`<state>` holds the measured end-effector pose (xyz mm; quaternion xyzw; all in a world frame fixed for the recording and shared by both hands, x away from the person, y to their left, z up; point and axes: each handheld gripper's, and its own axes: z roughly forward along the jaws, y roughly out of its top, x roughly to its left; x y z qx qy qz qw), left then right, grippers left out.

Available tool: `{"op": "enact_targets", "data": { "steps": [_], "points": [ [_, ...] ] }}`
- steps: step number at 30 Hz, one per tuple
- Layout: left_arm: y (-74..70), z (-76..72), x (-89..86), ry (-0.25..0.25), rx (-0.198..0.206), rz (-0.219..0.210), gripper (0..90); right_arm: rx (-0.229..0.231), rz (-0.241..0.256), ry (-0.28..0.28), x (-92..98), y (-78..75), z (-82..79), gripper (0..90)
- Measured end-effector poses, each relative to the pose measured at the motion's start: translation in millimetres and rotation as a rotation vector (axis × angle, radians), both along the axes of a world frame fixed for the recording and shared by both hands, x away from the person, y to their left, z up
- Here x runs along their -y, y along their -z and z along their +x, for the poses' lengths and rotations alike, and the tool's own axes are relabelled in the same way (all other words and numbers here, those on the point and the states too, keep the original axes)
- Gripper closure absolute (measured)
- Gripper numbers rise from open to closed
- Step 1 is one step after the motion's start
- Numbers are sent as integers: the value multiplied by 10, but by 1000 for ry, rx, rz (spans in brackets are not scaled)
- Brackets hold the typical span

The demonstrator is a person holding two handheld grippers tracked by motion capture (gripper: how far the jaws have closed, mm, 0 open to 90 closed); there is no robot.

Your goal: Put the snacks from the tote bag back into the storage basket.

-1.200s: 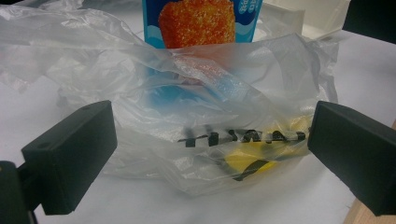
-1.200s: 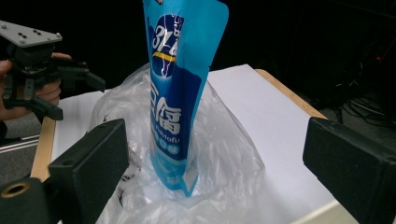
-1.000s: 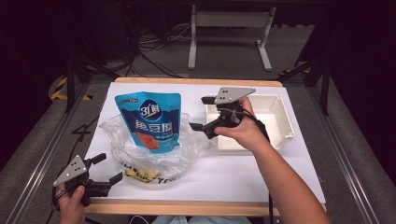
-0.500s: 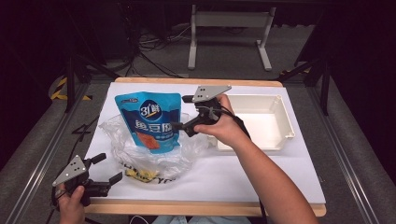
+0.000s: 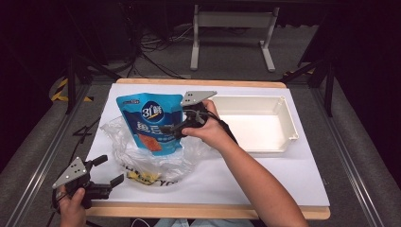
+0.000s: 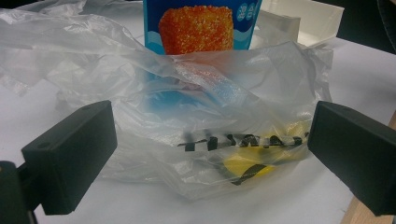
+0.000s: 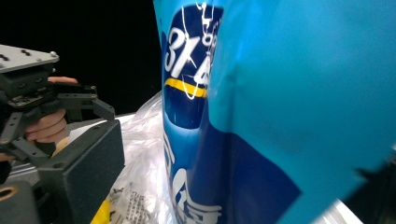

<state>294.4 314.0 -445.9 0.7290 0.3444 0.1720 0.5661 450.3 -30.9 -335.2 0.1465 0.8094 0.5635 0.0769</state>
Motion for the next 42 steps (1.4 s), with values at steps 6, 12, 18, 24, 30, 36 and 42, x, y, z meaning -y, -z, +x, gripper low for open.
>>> {"op": "enact_targets", "data": {
  "steps": [6, 12, 18, 24, 30, 36, 42],
  "points": [
    [-7, 0, -9, 6, -2, 7, 21, 11, -10, -6, -83, 161, 26, 53],
    [-8, -3, -5, 8, 7, -3, 21, 55, -29, -15, -179, 264, 7, 69],
    [-8, -3, -6, 10, 9, 0, 20, 76, -30, -6, -193, 305, 13, 79],
    [-6, 1, -2, 9, 4, 1, 20, 90, -61, -3, -202, 374, 30, 88],
    [-7, 1, -7, 11, 4, 1, 20, 65, -102, -2, -212, 469, 55, 116],
    [-4, 2, -6, 8, 4, -2, 20, 39, -121, -40, -232, 533, 77, 280],
    [-4, 1, -5, 7, 4, -4, 20, 66, -186, -82, -244, 517, 69, 486]
  ]
}}
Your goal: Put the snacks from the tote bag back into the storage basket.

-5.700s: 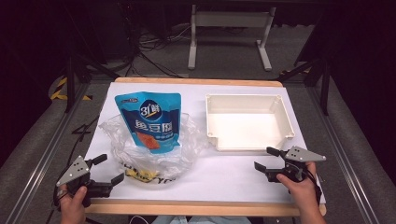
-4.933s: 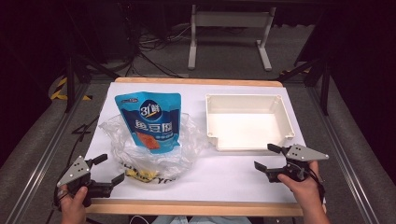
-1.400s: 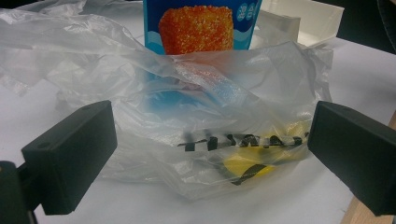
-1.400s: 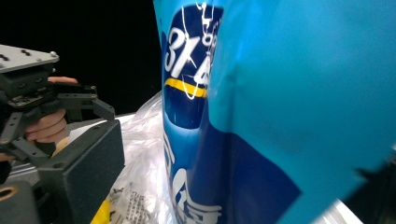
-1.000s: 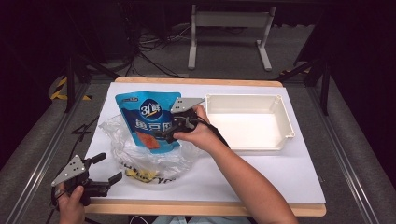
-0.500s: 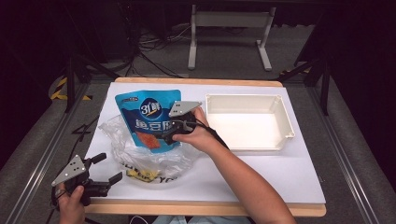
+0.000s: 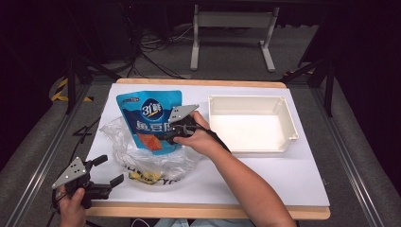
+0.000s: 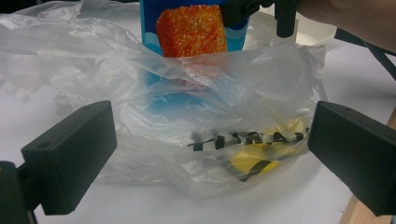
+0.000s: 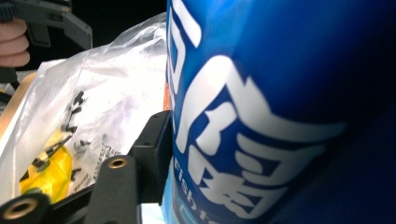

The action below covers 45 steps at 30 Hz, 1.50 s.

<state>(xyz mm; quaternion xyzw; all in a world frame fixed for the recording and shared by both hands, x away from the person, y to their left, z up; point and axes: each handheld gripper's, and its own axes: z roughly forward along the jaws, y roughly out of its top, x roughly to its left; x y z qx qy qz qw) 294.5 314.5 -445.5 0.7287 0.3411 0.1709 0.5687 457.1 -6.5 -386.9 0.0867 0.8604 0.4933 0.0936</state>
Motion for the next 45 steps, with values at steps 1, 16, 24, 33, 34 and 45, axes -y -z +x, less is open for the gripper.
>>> {"op": "enact_targets", "data": {
  "steps": [1, 16, 24, 33, 34, 45],
  "points": [
    [0, 0, 0, 0, 0, 0, 20, 4, -2, -4, 4, 2, -3, 495],
    [0, 1, -5, 1, -2, -6, 20, 2, -11, 13, -3, -6, -29, 537],
    [0, 0, -15, -3, -2, -12, 20, 1, -38, 26, -78, -76, -57, 548],
    [0, -2, -25, -2, -3, -14, 20, 22, -36, -5, -80, -317, -83, 550],
    [-1, -3, -23, -3, -3, -16, 20, 25, -36, -8, -73, -352, -87, 550],
    [-1, 1, -22, -3, -5, -13, 20, 36, -36, -52, -7, -758, -138, 548]
  ]
}}
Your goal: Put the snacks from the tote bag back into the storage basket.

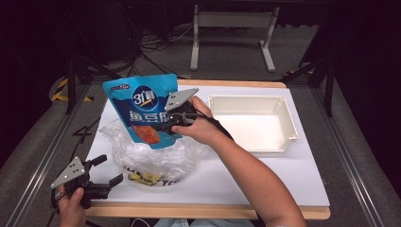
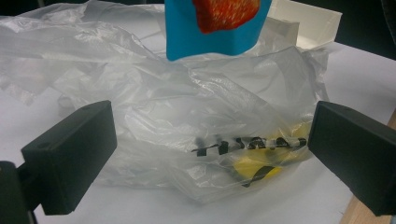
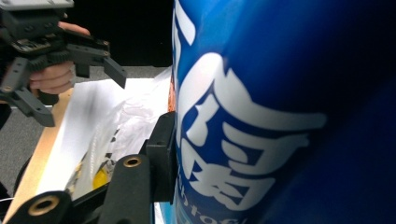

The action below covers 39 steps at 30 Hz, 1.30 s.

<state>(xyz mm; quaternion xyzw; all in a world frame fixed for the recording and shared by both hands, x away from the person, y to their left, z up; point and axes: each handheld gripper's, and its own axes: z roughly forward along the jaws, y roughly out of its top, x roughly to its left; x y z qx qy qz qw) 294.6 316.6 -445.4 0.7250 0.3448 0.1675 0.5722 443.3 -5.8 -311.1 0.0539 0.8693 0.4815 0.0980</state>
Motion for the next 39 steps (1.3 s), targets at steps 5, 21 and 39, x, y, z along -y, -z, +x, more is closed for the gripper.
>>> {"op": "enact_targets", "data": {
  "steps": [5, 21, 39],
  "points": [
    [0, -5, -1, -3, 3, -2, 20, 18, 20, 1, 45, -154, -25, 547],
    [4, -2, 8, -3, 3, 0, 20, 51, 28, 3, 169, -476, -105, 546],
    [7, 6, 11, 0, 1, 7, 20, 60, 19, 75, 643, -562, -88, 544]
  ]
}}
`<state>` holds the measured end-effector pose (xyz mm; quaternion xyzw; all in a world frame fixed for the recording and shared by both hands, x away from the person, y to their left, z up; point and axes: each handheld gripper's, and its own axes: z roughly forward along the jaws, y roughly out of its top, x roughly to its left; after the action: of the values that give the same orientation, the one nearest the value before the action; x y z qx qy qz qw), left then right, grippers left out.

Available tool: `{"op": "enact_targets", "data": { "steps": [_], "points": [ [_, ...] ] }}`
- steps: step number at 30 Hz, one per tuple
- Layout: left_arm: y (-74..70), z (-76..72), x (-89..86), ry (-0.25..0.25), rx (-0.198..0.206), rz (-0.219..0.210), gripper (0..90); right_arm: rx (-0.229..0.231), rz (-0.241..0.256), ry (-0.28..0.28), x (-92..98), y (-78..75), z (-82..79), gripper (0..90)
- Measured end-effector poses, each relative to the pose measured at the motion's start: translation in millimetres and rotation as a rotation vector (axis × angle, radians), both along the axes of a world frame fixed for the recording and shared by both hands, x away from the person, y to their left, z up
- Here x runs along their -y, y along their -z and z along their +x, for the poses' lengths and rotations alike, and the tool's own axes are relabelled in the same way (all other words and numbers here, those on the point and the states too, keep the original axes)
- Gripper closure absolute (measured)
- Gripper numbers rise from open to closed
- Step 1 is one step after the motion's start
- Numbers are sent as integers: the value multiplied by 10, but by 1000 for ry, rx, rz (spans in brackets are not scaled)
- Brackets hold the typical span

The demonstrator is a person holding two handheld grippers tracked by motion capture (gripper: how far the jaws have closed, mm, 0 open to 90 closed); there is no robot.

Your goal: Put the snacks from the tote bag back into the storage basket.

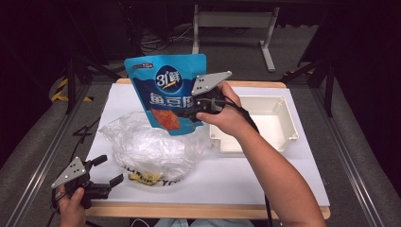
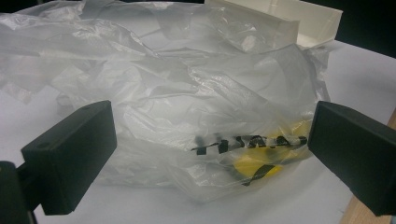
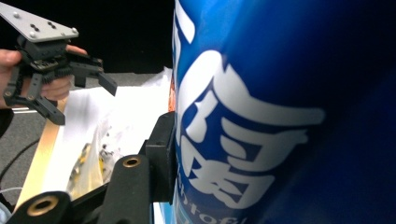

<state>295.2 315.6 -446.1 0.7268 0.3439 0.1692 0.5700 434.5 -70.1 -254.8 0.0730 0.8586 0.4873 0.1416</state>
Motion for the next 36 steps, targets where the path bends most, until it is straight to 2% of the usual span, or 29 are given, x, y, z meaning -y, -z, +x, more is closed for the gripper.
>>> {"op": "enact_targets", "data": {
  "steps": [27, 36],
  "points": [
    [9, 3, 9, -8, -9, 3, 20, 15, -7, 129, 830, -160, 14, 542],
    [10, 3, 15, -11, -12, 5, 20, 16, -4, 200, 1143, -190, 21, 541]
  ]
}}
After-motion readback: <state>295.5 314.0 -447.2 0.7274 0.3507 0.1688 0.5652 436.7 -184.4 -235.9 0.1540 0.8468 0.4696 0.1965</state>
